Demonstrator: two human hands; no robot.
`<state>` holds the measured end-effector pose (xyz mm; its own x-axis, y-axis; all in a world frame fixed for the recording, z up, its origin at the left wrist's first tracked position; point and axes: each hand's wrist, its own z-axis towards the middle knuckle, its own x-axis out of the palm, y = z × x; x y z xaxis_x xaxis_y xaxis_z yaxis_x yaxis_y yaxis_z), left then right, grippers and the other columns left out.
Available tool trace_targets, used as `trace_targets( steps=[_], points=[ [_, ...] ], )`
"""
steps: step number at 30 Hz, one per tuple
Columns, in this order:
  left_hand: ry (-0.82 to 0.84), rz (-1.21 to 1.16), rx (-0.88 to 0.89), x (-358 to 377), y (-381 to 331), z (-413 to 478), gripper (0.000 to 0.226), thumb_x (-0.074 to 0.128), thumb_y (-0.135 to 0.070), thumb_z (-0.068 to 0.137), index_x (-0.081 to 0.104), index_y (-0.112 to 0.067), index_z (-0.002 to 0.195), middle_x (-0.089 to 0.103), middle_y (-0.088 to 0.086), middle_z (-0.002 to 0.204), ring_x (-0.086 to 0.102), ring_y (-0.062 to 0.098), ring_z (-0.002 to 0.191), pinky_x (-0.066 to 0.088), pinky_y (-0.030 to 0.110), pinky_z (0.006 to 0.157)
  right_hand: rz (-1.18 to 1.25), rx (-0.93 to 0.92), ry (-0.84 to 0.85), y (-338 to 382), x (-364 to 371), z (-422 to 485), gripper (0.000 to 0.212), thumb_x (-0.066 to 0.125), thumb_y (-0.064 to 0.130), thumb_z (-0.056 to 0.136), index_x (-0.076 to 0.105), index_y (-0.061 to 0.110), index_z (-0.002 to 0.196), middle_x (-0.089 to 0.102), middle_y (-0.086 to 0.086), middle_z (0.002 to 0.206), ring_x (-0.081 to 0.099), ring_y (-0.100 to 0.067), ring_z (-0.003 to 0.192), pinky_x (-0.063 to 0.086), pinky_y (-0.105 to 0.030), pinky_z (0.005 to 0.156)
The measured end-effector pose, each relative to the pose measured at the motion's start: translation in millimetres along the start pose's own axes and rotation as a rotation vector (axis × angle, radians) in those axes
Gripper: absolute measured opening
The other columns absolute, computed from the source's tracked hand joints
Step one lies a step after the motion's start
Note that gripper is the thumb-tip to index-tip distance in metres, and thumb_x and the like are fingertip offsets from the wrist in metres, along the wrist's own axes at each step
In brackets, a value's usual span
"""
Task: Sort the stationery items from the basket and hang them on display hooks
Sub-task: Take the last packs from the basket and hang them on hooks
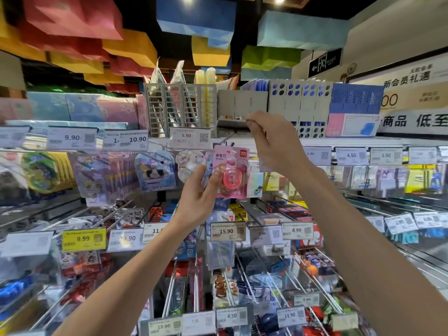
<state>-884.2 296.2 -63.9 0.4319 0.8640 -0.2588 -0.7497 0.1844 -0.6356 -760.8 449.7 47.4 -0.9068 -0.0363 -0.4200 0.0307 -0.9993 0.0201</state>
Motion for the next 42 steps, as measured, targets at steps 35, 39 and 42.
trace_targets(
  steps=[35,39,42],
  points=[
    [-0.163,0.145,-0.326,11,57,68,0.054,0.059,-0.075,0.087,0.047,-0.026,0.107,0.061,0.001,0.102,0.061,0.025,0.105,0.049,0.038,0.093,0.108,0.068,-0.012,-5,8,14,0.017,0.049,0.022,0.107,0.064,0.015,0.102,0.055,0.006,0.069,0.048,-0.01,0.059,0.039,-0.032,0.06],
    [-0.155,0.193,-0.394,11,66,70,0.054,0.054,-0.082,0.08,0.046,-0.031,0.095,0.048,-0.011,0.091,0.05,0.02,0.101,0.037,0.034,0.091,0.112,0.057,-0.001,-6,7,12,0.016,0.048,0.021,0.107,0.063,0.016,0.102,0.05,0.014,0.066,0.047,-0.004,0.058,0.035,-0.023,0.057],
    [-0.102,0.211,-0.477,9,71,67,0.067,0.036,-0.08,0.091,0.052,-0.017,0.107,0.05,-0.004,0.098,0.049,0.023,0.098,0.035,0.034,0.085,0.101,0.058,0.009,-7,5,12,0.016,0.048,0.023,0.108,0.062,0.018,0.103,0.05,0.015,0.066,0.047,-0.004,0.058,0.034,-0.02,0.056]
  ],
)
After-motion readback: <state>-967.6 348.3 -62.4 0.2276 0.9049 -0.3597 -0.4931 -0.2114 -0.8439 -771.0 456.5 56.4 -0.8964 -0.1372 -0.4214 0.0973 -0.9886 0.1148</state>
